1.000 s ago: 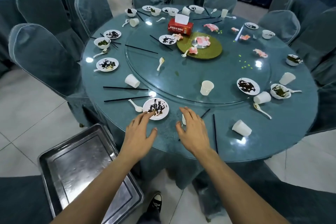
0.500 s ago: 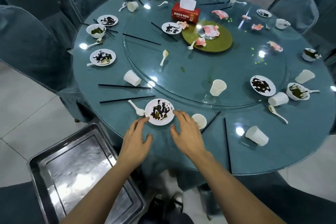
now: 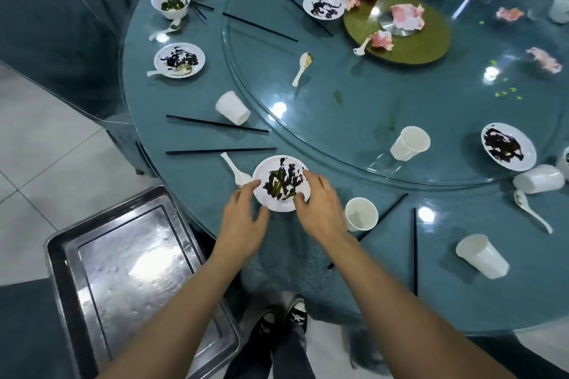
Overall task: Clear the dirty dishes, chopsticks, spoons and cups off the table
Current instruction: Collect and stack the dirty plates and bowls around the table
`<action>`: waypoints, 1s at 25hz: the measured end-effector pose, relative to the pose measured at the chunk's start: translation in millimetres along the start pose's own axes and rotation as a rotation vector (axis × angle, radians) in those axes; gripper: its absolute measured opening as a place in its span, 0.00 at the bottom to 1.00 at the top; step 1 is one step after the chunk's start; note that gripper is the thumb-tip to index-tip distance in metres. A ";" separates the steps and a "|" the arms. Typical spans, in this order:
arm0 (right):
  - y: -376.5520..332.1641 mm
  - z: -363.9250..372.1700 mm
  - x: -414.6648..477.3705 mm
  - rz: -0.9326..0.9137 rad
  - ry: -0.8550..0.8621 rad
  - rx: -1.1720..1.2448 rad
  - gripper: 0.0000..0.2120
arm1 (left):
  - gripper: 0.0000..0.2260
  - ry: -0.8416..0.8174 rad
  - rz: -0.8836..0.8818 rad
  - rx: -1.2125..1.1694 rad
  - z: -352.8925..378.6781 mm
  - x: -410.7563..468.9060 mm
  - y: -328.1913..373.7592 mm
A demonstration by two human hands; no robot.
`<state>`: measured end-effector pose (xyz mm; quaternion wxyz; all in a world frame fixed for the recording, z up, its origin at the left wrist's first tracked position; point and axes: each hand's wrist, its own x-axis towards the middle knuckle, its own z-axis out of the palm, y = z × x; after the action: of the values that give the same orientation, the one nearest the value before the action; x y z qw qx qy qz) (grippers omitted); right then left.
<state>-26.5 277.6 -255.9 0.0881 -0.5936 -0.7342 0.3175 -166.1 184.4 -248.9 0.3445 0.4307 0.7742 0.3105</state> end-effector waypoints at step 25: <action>8.3 -9.0 18.0 0.026 0.047 0.194 0.27 | 0.22 0.004 -0.064 -0.117 20.1 11.1 13.9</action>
<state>-20.2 298.3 -258.0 0.1582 -0.5992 -0.6900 0.3739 -148.0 204.0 -252.5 0.3771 0.3844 0.7688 0.3448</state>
